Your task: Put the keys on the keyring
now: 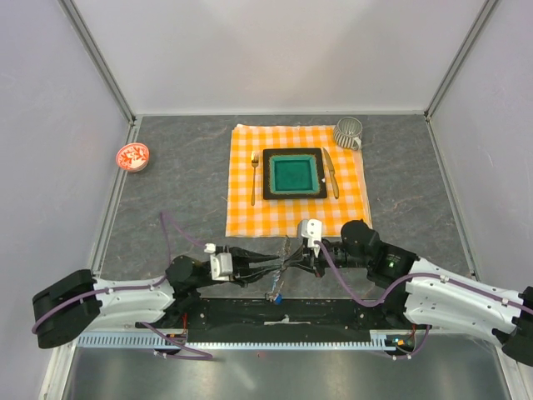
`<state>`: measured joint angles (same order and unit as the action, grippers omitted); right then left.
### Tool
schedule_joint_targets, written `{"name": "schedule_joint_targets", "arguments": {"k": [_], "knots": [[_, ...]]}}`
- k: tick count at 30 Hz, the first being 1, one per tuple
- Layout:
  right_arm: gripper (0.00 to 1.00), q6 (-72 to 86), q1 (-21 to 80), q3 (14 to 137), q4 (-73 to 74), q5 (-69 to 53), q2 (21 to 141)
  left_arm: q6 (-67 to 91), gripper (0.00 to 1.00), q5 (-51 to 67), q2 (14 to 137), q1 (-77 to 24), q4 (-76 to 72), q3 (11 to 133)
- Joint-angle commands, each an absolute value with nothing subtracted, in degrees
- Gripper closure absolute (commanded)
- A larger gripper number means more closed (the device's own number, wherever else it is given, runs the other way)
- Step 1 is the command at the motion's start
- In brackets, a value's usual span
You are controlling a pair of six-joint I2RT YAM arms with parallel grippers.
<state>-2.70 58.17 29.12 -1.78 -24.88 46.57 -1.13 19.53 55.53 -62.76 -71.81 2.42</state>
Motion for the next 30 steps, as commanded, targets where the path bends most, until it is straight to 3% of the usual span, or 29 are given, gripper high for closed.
{"name": "schedule_joint_targets", "arguments": {"k": [1, 8, 13, 20, 27, 30], "knots": [[1.00, -5.62, 57.92, 36.90, 7.52, -20.41, 47.37, -2.55, 0.62, 17.24, 47.50, -63.11, -72.83, 2.02], [1.00, -8.78, 57.92, 51.47, 26.34, -15.03, 54.66, -3.34, 0.34, 8.45, 32.72, -63.11, -36.85, 9.92], [1.00, -13.26, 59.32, 61.77, 40.92, -11.52, 61.69, -1.33, 0.30, 4.66, 31.29, -63.11, -28.48, 11.69], [1.00, -20.99, 63.54, 72.59, 51.50, -6.60, 69.86, 3.07, 0.34, 6.07, 36.73, -63.02, -34.97, 9.41], [1.00, -24.87, 64.95, 75.32, 55.28, -4.48, 75.67, 10.62, 0.36, 3.07, 50.17, -62.84, -65.87, 2.11], [1.00, -25.57, 65.65, 76.55, 55.98, -4.57, 77.52, 10.99, 0.38, 6.66, 56.85, -62.84, -70.12, 3.16]]}}
